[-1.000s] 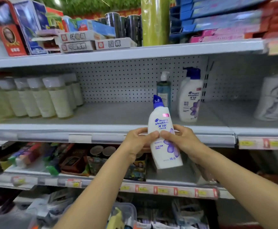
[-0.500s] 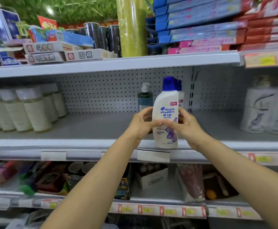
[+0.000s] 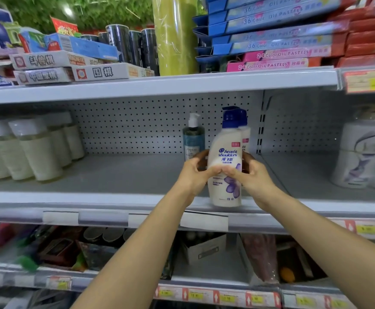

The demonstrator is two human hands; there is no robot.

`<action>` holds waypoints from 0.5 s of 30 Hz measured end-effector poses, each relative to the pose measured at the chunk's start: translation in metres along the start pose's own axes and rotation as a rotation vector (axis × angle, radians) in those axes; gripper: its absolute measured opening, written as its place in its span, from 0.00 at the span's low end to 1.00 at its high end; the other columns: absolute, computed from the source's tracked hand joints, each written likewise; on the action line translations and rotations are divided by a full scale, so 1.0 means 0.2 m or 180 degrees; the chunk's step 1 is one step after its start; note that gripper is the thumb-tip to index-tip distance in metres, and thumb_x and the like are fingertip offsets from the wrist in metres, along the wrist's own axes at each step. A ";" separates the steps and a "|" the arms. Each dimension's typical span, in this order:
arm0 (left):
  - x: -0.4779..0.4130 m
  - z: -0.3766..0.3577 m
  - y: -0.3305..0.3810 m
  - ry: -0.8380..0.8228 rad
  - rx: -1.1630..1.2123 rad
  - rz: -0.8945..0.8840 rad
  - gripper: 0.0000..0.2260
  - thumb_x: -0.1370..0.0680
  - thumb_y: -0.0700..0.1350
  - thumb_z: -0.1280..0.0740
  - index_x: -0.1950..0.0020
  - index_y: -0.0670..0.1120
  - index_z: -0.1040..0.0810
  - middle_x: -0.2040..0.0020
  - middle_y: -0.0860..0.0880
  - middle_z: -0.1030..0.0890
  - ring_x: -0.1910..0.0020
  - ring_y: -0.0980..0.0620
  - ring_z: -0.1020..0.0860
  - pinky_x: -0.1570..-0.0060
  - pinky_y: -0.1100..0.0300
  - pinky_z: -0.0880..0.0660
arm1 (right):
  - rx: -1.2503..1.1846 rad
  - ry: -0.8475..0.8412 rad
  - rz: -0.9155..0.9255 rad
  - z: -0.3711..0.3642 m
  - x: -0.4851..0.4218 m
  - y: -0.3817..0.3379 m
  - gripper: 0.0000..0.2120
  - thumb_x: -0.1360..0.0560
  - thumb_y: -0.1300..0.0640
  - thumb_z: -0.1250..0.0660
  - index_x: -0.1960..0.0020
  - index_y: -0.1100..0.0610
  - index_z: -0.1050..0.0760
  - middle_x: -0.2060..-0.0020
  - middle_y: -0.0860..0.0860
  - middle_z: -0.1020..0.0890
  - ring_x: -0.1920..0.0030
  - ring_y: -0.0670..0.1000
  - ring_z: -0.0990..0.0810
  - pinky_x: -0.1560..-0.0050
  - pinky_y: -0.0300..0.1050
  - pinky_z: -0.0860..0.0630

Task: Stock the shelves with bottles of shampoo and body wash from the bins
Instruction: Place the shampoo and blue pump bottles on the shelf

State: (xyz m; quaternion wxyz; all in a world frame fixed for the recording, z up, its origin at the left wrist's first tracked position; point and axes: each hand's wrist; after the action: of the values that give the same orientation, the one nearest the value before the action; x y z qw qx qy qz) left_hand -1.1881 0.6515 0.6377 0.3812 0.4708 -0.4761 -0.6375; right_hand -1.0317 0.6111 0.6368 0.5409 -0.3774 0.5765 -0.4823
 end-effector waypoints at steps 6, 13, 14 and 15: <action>-0.04 -0.07 -0.03 -0.0052 -0.0089 -0.0046 0.27 0.28 0.47 0.22 0.31 0.50 0.26 0.44 0.51 0.16 0.43 0.52 0.18 0.41 0.47 0.21 | 0.0249 0.0142 0.0126 0.06 0.00 0.01 0.22 0.28 0.57 0.25 0.37 0.52 0.27 0.53 0.53 0.15 0.57 0.59 0.15 0.52 0.68 0.20; -0.06 -0.11 -0.04 -0.0082 -0.0195 -0.0102 0.24 0.27 0.46 0.23 0.34 0.52 0.26 0.44 0.49 0.16 0.44 0.50 0.18 0.42 0.47 0.20 | 0.0467 0.0102 0.0022 0.11 0.02 -0.01 0.24 0.29 0.55 0.24 0.37 0.57 0.29 0.51 0.54 0.16 0.54 0.60 0.15 0.50 0.65 0.20; -0.06 -0.11 -0.04 -0.0077 -0.0180 -0.0082 0.24 0.27 0.45 0.23 0.32 0.51 0.26 0.44 0.49 0.16 0.44 0.50 0.18 0.41 0.47 0.20 | 0.0483 0.0101 0.0028 0.11 0.03 -0.02 0.23 0.29 0.56 0.24 0.38 0.57 0.29 0.52 0.54 0.16 0.53 0.61 0.15 0.50 0.65 0.20; -0.05 -0.11 -0.05 -0.0066 -0.0163 -0.0062 0.25 0.26 0.44 0.24 0.31 0.50 0.27 0.43 0.48 0.16 0.44 0.49 0.18 0.41 0.46 0.21 | 0.0495 0.0108 0.0026 0.10 0.03 -0.02 0.22 0.28 0.56 0.25 0.38 0.57 0.29 0.52 0.54 0.16 0.51 0.61 0.16 0.49 0.65 0.20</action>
State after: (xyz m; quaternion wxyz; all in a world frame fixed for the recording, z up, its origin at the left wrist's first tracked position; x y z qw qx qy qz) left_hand -1.1647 0.6583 0.6291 0.3820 0.4589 -0.4589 -0.6580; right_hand -1.0128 0.6003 0.6402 0.5607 -0.3237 0.5479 -0.5297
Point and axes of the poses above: each hand's wrist, its own x-axis away from the middle knuckle, its own z-axis out of the back of the hand, y = z × x
